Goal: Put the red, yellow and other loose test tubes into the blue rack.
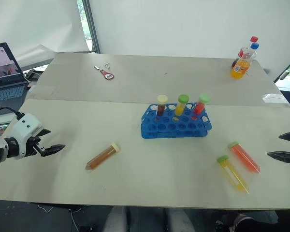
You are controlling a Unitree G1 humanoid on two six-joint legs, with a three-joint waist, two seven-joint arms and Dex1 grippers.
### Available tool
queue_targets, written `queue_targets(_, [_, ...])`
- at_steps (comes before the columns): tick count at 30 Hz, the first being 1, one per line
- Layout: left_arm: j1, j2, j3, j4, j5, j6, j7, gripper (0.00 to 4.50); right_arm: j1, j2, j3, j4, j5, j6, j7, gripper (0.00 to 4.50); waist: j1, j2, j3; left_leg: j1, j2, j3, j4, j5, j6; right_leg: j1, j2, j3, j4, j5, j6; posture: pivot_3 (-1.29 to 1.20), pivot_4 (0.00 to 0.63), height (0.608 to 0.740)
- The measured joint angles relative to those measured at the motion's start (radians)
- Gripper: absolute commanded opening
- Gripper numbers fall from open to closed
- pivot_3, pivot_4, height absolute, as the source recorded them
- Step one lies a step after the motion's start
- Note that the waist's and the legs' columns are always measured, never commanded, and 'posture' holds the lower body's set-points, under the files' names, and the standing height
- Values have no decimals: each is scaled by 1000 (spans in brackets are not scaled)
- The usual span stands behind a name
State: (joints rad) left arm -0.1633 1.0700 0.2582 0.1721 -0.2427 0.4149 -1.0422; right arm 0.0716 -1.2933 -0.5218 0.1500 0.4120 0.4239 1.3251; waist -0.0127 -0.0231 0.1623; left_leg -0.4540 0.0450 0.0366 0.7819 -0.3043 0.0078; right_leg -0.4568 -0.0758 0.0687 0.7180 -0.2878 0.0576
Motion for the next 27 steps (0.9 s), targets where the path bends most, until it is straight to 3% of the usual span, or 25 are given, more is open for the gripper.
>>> queue_targets(13, [-64, -46, 5, 9, -80, 21, -34, 4500, -127, 45, 66, -20, -36, 20, -100, 4481, 5, 0, 0, -1, 0, 0, 1, 0, 0, 0, 0, 0, 1, 0, 0, 0, 150, 671])
queue_targets(18, [-139, -87, -48, -242, -176, 104, -57, 4500, -170, 48, 87, -26, -35, 34, -110, 4481, 8, 0, 0, -2, -1, 0, 2, 0, 0, 0, -1, 0, 1, 1, 1, 0, 150, 671])
queue_targets(22, [-218, -155, -190, -457, -251, 158, -94, 4500, -168, 38, 162, -84, -65, 127, -157, 4481, 6, 0, 0, -2, -1, -1, 2, 0, 0, 0, -1, 0, 1, 1, 1, 0, 150, 671])
queue_targets(27, [-334, -242, -284, -554, -313, 187, -114, 4500, -219, 34, 291, -138, -85, 308, -213, 4481, -3, 1, 0, -1, -1, -1, 2, 0, 0, 0, 0, 0, 1, 1, 0, 0, 150, 671])
